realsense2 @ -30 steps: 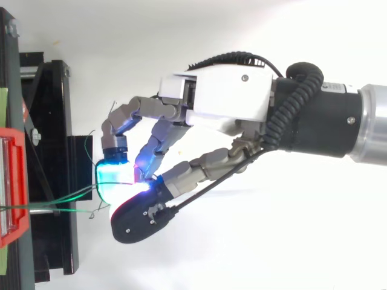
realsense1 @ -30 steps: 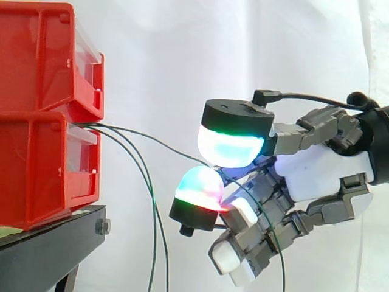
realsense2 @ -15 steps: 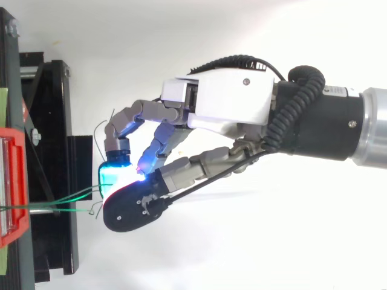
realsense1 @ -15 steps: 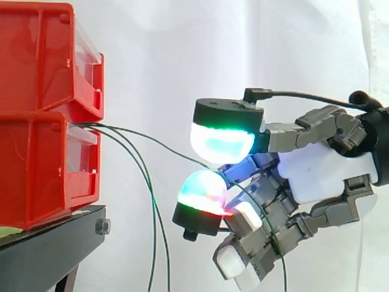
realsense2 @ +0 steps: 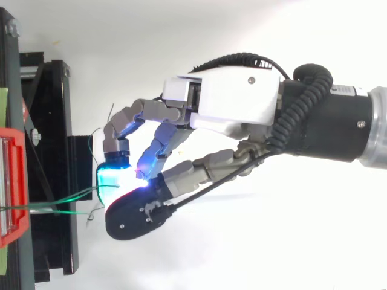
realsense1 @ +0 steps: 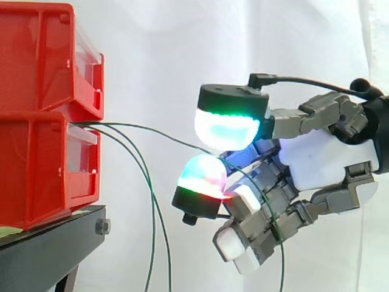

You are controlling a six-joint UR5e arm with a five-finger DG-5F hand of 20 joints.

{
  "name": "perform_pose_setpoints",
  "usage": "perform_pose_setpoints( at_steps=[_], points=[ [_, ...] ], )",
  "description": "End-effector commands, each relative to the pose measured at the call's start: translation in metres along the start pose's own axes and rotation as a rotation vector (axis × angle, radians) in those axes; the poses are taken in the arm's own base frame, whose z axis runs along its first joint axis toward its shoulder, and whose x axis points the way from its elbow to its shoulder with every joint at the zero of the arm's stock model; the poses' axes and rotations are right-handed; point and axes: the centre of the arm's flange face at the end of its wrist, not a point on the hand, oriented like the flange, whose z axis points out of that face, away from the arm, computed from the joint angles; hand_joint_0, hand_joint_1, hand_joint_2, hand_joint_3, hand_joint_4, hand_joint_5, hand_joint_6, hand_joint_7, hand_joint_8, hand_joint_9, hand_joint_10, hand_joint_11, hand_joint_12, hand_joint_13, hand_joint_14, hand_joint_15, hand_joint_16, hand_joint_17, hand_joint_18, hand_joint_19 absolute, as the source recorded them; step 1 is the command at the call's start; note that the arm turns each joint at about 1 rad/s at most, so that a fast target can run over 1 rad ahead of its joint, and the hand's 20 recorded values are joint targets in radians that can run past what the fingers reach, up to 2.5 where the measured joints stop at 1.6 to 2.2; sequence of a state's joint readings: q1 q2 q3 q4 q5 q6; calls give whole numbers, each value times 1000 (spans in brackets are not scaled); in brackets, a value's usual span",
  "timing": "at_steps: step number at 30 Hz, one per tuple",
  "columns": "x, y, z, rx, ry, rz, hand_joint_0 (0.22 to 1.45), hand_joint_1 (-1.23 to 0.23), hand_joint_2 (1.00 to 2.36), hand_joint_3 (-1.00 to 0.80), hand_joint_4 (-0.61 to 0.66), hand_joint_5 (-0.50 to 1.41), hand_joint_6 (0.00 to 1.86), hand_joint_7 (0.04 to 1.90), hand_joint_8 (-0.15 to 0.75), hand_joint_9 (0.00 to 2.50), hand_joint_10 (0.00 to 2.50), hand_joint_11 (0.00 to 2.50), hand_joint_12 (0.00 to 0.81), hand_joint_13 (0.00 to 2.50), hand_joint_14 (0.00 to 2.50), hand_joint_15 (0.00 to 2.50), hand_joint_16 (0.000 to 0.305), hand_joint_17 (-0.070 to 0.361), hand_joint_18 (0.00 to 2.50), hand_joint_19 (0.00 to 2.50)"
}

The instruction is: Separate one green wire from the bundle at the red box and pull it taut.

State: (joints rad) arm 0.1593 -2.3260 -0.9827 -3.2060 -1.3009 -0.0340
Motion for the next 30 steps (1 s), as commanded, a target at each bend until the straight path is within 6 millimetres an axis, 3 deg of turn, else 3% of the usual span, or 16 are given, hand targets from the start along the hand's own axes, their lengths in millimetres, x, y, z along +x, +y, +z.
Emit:
perform_pose_setpoints(
  at_steps=[1, 10, 16, 24, 30],
  points=[
    [-1, 1, 0, -1, -1, 2, 582, -605, 1000, -500, 239, -232, 887, 1071, 318, 890, 18, 787, 333, 831, 15, 436, 45, 100, 654, 427],
    [0, 1, 0, -1, 0, -1, 537, -455, 1000, -500, 248, -222, 866, 1122, 331, 928, 21, 765, 356, 834, 16, 424, 47, 106, 662, 431],
    [0, 1, 0, 2, 0, -3, 631, -653, 1012, -358, 218, -218, 872, 1147, 319, 948, 21, 797, 340, 840, 15, 431, 44, 100, 644, 444],
    [0, 1, 0, 2, 0, -3, 644, -694, 1022, -195, 98, -206, 890, 1207, 316, 987, 23, 856, 332, 860, 16, 441, 44, 99, 663, 433],
    [0, 0, 0, 3, 0, -4, 653, -718, 1023, -171, 36, -199, 887, 1229, 317, 1003, 25, 857, 331, 864, 16, 449, 44, 99, 671, 424]
  ],
)
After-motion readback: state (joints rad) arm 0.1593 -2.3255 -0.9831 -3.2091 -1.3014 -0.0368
